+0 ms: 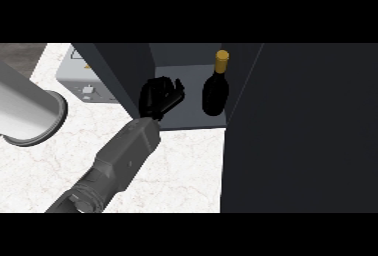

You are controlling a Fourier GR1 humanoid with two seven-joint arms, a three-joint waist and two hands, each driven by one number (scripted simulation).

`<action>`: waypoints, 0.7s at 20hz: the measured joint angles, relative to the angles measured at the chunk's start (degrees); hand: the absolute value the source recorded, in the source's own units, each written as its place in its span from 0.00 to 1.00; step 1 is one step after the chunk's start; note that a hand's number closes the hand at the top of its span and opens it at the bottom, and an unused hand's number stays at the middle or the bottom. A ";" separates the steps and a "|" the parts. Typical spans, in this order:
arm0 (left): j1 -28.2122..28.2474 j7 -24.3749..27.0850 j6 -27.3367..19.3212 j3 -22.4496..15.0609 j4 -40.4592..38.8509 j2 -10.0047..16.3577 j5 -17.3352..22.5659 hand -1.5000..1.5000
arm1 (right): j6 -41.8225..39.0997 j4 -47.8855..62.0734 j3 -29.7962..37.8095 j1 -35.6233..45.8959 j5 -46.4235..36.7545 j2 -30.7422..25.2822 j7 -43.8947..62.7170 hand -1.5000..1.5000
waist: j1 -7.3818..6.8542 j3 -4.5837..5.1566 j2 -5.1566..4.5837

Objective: Pick up the wine, place it into the cabinet and close the cabinet

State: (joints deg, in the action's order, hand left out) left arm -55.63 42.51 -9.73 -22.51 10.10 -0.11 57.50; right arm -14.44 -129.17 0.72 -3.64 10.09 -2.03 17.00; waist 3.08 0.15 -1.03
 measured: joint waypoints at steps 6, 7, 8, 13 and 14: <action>-0.15 4.23 -0.23 0.82 -0.22 -0.01 -0.27 0.00 | -0.41 1.02 0.29 -0.42 -0.69 -0.07 -1.56 0.00 | 0.16 0.29 -0.34; -0.19 4.72 0.01 0.70 -0.25 0.00 -0.62 0.00 | -0.73 1.32 0.99 -0.46 -0.20 -0.46 -1.80 0.00 | 0.11 0.35 -0.41; -0.13 4.83 0.72 0.57 -0.01 0.00 -0.88 0.00 | -0.94 2.09 1.92 0.42 0.44 -0.99 -1.86 0.00 | -0.02 0.42 -0.47; 0.42 6.23 1.60 -0.07 1.51 -0.02 -2.05 0.00 | -0.88 0.30 1.40 -1.30 0.07 -0.69 -1.56 0.00 | -0.46 0.62 -0.48; 0.78 6.50 2.13 -0.37 2.15 0.00 -2.42 0.00 | -0.89 -0.12 1.39 -1.77 0.00 -0.64 -1.63 0.00 | -0.60 0.62 -0.39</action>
State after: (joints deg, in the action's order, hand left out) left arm -54.85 49.00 -7.60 -22.88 12.24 -0.11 55.08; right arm -15.33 -129.29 2.11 -5.41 10.09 -2.68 15.37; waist 2.47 0.77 -1.42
